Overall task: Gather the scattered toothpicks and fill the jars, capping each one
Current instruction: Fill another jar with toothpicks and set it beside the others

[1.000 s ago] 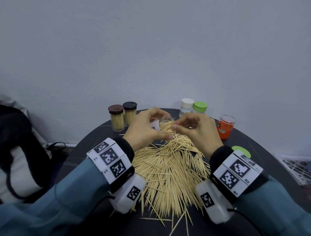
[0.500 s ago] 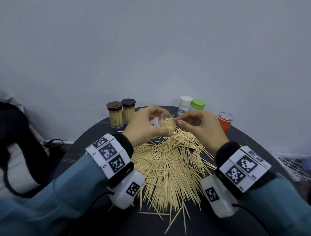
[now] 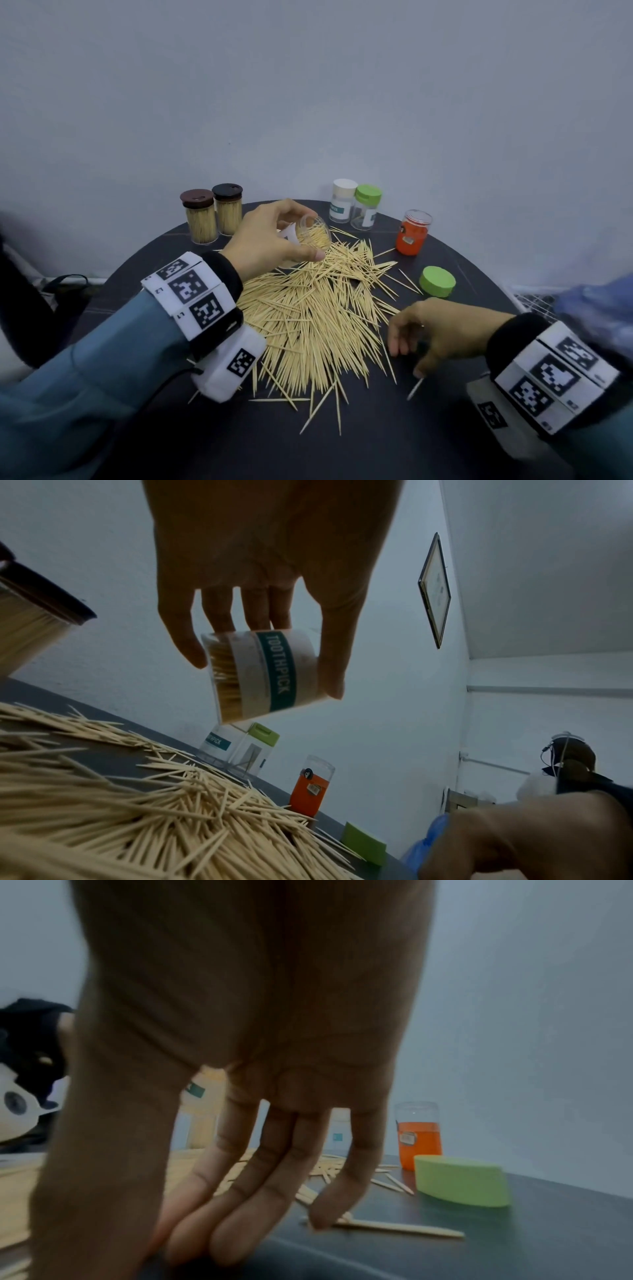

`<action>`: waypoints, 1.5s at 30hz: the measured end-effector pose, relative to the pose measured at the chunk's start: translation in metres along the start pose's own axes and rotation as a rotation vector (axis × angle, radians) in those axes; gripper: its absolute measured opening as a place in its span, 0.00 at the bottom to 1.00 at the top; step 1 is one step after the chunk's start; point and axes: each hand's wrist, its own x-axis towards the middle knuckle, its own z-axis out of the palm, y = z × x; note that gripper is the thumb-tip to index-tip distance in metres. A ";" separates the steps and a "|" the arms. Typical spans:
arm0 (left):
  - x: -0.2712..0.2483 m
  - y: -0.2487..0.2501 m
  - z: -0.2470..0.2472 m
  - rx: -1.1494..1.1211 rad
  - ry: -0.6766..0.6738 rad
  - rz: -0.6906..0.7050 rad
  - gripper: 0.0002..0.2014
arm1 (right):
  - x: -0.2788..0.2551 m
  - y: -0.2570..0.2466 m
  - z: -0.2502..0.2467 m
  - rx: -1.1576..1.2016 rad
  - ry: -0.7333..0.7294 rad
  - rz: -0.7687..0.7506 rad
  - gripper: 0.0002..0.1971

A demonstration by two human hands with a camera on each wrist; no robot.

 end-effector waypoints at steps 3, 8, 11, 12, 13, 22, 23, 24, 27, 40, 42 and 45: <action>-0.001 0.001 0.000 -0.001 -0.007 -0.012 0.29 | -0.001 0.004 0.000 0.007 0.004 -0.001 0.15; -0.003 0.001 -0.001 -0.008 -0.010 -0.021 0.30 | -0.004 0.005 -0.010 0.011 -0.019 0.033 0.12; -0.003 0.002 -0.002 -0.013 -0.004 -0.012 0.29 | -0.008 0.009 -0.012 -0.040 -0.002 0.141 0.12; -0.003 0.002 -0.001 -0.015 -0.004 -0.012 0.29 | -0.009 0.010 -0.011 -0.059 0.002 0.179 0.12; -0.003 0.003 -0.001 -0.015 -0.006 -0.012 0.29 | -0.011 0.011 -0.010 -0.073 0.005 0.211 0.12; -0.005 0.005 0.002 0.006 -0.021 -0.010 0.31 | -0.035 0.016 -0.005 -0.077 -0.188 0.519 0.11; -0.005 0.005 0.003 0.006 -0.023 -0.011 0.31 | -0.034 0.016 -0.004 -0.048 -0.213 0.518 0.09; -0.005 0.005 0.003 0.007 -0.025 -0.011 0.31 | -0.033 0.015 -0.003 -0.020 -0.224 0.506 0.07; -0.005 0.004 0.004 0.020 -0.029 -0.010 0.31 | -0.027 0.012 -0.004 -0.024 -0.192 0.464 0.04; -0.002 0.000 -0.001 0.011 -0.006 -0.009 0.30 | 0.019 0.008 -0.033 -0.225 0.229 0.530 0.05; -0.001 0.000 -0.002 0.003 -0.003 -0.008 0.30 | 0.025 0.003 -0.037 -0.202 0.251 0.538 0.03; 0.000 -0.002 -0.004 -0.002 -0.001 -0.012 0.29 | 0.040 -0.005 -0.039 -0.113 0.281 0.502 0.07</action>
